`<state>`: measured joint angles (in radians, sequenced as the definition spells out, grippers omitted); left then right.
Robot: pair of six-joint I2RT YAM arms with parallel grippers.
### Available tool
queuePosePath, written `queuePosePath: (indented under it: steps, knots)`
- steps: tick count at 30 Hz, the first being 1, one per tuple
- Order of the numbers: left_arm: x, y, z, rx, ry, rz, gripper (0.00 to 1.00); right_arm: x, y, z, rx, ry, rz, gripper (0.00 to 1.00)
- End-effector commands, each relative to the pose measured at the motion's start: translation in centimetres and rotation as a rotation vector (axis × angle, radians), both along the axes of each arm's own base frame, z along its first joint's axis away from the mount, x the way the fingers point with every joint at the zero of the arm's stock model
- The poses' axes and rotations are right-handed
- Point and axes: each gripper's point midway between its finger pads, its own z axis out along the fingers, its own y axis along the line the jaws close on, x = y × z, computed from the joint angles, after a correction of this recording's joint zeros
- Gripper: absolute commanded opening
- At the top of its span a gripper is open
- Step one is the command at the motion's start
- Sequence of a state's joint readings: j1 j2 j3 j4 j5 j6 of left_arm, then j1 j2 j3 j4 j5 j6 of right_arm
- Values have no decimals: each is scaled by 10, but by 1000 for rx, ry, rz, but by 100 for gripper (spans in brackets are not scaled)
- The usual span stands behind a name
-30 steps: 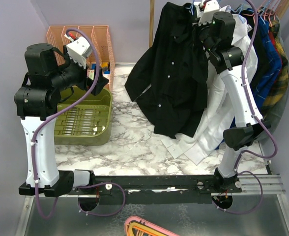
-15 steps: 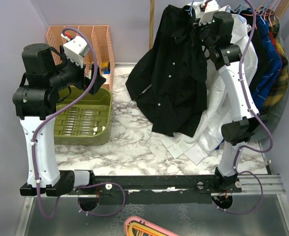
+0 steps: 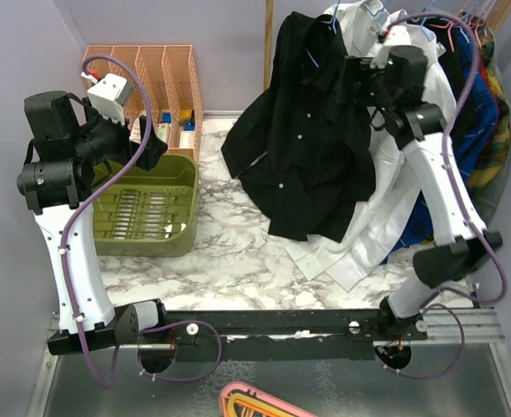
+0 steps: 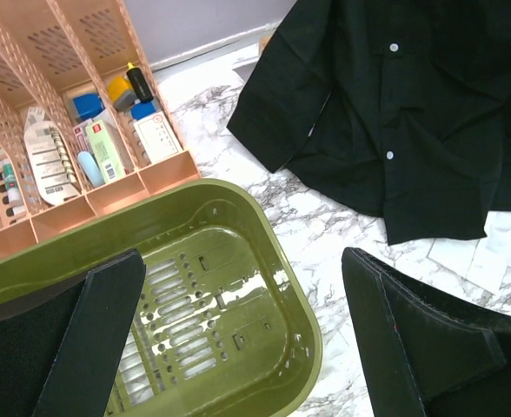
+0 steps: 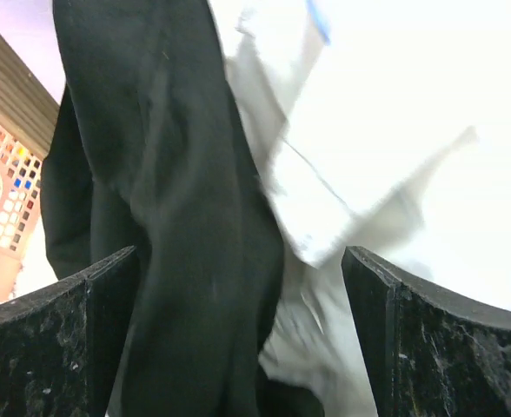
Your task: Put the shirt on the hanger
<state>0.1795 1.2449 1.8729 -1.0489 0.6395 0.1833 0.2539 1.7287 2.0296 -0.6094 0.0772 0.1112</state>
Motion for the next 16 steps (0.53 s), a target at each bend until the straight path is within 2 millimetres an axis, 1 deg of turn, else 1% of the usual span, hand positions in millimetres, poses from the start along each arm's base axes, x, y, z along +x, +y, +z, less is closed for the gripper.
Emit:
queuePosePath:
  steps: [1,4,6,8,9,10,12,13,16]
  knots:
    - [-2,3,6,-28,-32,9,99,-69,-53,44,138,-90,-253,99]
    - [0,16,-10,12,-5,73,99,-116,-52,9,243,-14,-239,99]
    - [2,28,-25,45,21,141,99,-146,-54,-25,297,66,-256,99]
    - [1,39,-38,71,42,197,99,-176,-58,-63,327,154,-284,99]
    - [-1,41,-44,77,49,216,99,-193,-62,-73,341,167,-294,99]
    - [-3,44,-48,81,49,233,99,-205,-66,-89,335,193,-307,99]
    - [-8,45,-54,79,48,251,99,-227,-73,-106,339,206,-323,99]
    - [-12,44,-56,75,47,250,99,-237,-74,-110,346,200,-317,99]
    - [-20,39,-59,62,49,233,99,-258,-86,-111,413,157,-380,99]
